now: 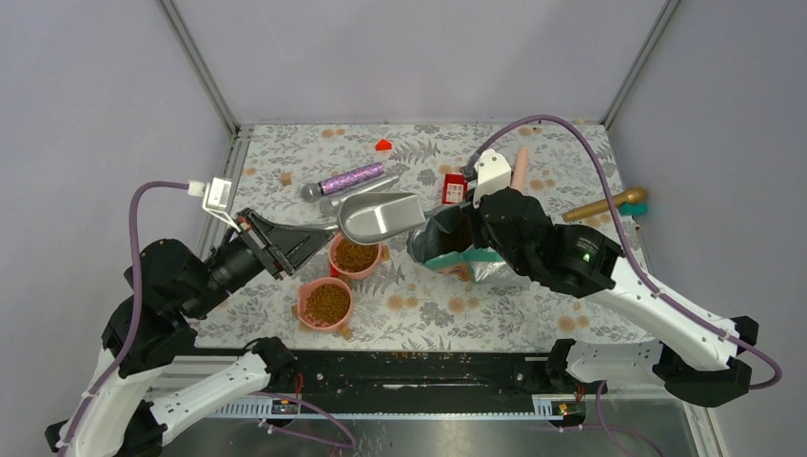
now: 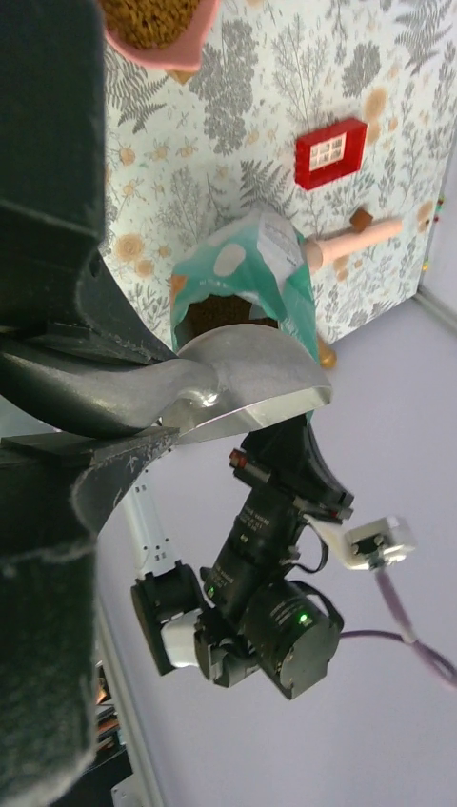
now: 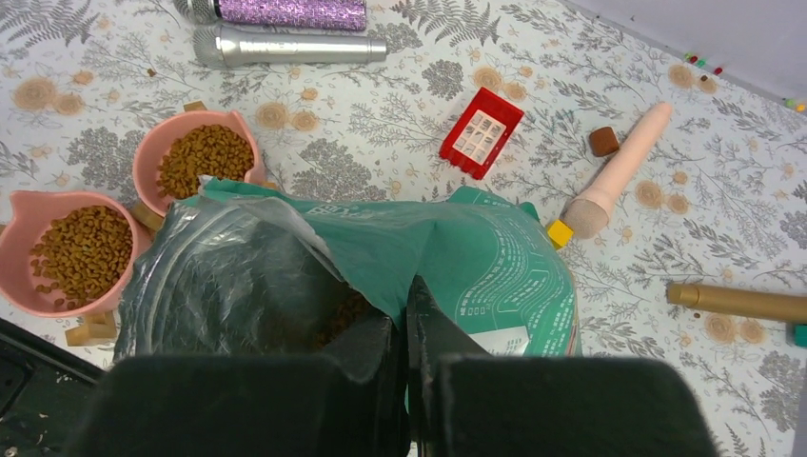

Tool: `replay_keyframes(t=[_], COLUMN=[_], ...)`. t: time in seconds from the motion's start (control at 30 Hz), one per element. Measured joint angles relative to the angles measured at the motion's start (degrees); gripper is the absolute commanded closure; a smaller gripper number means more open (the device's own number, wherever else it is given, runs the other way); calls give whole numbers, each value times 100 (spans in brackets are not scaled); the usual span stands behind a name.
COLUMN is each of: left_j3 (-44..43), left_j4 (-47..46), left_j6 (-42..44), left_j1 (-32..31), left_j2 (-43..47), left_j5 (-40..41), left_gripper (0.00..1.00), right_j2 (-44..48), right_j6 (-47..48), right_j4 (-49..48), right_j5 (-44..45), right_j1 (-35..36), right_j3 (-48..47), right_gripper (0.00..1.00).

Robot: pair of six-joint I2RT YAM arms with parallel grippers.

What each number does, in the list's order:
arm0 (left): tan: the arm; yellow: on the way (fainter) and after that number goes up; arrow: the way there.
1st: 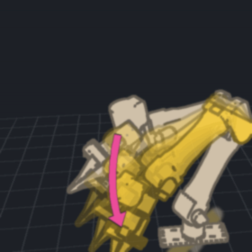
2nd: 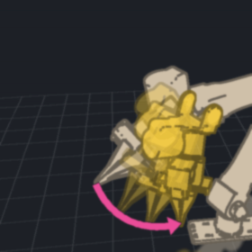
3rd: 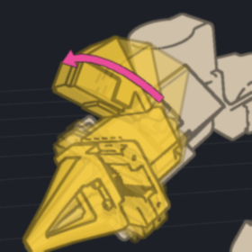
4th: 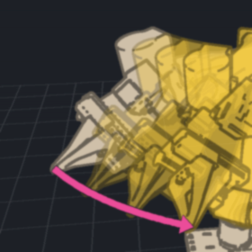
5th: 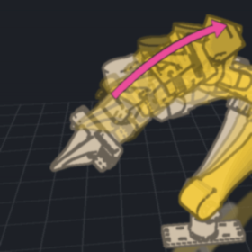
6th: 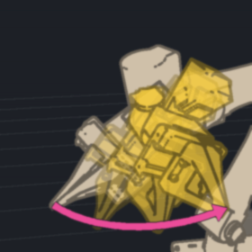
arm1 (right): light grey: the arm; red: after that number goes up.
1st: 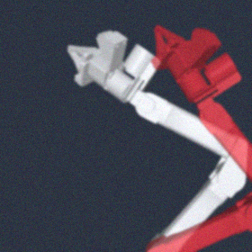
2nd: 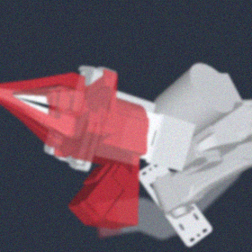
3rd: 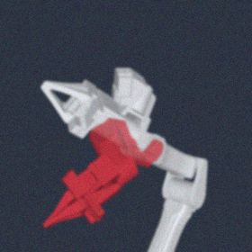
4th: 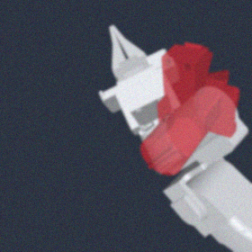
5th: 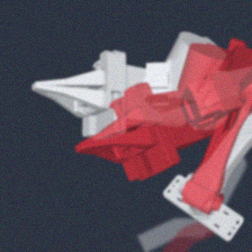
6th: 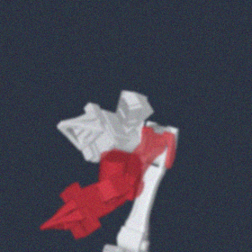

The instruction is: Serve the pet food

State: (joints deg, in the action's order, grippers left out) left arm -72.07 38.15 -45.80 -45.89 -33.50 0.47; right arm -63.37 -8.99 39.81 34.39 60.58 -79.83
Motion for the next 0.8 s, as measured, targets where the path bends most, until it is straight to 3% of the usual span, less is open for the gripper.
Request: replay_keyframes(t=[0.2,0.8], left_j3=[-186,-138], left_j4=[-52,271], left_j6=[33,-474], left_j1=[0,-101], left_j2=[-409,-1939], left_j5=[-365,-295], left_gripper=[100,100], right_j2=[-315,-398], right_j6=[20,168], right_j4=[229,321], right_j5=[-9,-396], right_j1=[-24,-37], right_j3=[-313,-389], right_gripper=[100,100])
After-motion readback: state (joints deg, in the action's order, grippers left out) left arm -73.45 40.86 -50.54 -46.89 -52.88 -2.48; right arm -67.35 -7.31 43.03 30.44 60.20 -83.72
